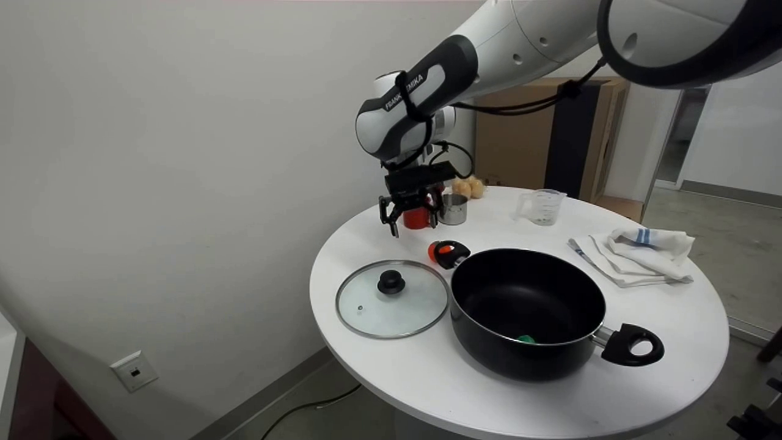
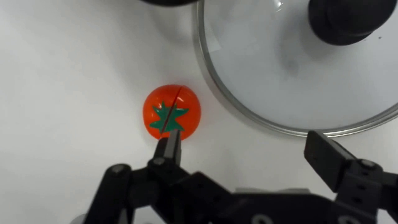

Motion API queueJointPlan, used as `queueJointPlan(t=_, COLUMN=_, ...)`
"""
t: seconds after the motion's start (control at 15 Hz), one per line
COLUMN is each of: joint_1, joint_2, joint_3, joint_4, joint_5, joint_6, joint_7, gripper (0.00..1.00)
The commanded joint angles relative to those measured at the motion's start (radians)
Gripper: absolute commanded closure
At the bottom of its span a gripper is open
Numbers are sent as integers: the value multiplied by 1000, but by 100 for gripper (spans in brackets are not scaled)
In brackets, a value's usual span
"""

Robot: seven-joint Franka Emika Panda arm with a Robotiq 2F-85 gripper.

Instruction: Take the lid off the pot and put it on the table, take the toy tomato out of the pot and put it on the table, then use the towel to wipe the table

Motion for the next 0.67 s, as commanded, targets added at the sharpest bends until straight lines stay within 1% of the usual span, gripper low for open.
queueJointPlan(t=0.0, joint_1=7, joint_2=-125, joint_3=38, joint_4=-129, joint_5=10, joint_6=-59, joint_7=-48, gripper=0)
queueJointPlan(t=0.27, joint_1=32, joint_2=-262, joint_3=60, joint_4=-318, joint_5=-8, joint_6=-53, joint_7=-49, gripper=0)
queueJointPlan(t=0.33, joint_1=49, joint_2=-291, joint_3=52, joint_4=-362, joint_5=3, joint_6=-54, joint_7=-59, gripper=0)
queueJointPlan(t=0.6, joint_1=89, joint_2=-402, joint_3=87, joint_4=-554, joint_5=-5, joint_6=-63, joint_7=-106, gripper=0)
